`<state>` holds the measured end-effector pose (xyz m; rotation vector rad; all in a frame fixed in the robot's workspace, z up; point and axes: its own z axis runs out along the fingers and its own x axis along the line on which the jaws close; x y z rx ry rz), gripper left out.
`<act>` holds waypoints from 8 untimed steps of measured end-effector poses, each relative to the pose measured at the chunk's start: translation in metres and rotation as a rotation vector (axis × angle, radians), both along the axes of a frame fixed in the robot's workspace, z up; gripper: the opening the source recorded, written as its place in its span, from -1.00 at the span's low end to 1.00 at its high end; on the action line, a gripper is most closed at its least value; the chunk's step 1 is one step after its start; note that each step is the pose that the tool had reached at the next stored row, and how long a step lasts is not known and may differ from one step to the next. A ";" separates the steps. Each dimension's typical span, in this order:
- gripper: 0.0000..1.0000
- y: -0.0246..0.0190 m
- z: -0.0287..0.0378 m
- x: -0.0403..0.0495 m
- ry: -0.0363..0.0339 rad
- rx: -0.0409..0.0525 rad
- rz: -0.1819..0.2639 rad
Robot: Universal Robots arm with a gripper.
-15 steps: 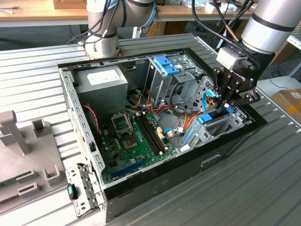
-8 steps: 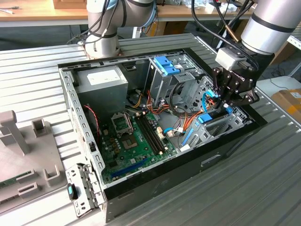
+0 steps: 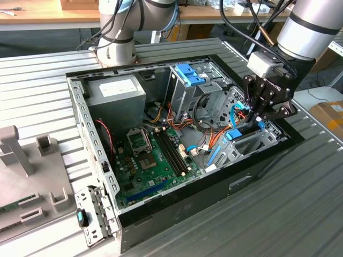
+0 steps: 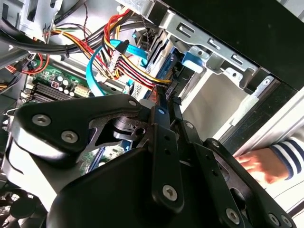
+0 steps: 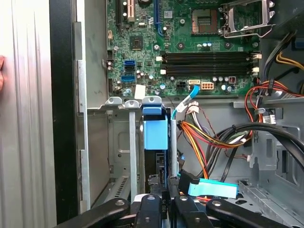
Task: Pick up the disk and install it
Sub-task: 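Insert the first disk wire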
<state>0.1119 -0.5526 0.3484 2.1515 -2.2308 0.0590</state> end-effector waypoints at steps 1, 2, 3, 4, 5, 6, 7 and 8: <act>-0.66 -0.0001 -0.0002 0.0000 0.0000 0.0005 -0.003; -0.66 -0.0001 -0.0014 0.0000 0.0000 0.0007 -0.008; -0.66 -0.0001 -0.0030 0.0000 0.0000 0.0011 -0.013; -0.66 -0.0001 -0.0032 0.0000 0.0000 0.0010 -0.014; -0.66 -0.0001 -0.0032 0.0000 0.0000 0.0009 -0.014; -0.66 -0.0001 -0.0033 0.0000 0.0000 0.0011 -0.014; -0.66 -0.0001 -0.0033 0.0000 0.0000 0.0011 -0.014; -0.66 -0.0001 -0.0034 0.0002 0.0000 0.0011 -0.014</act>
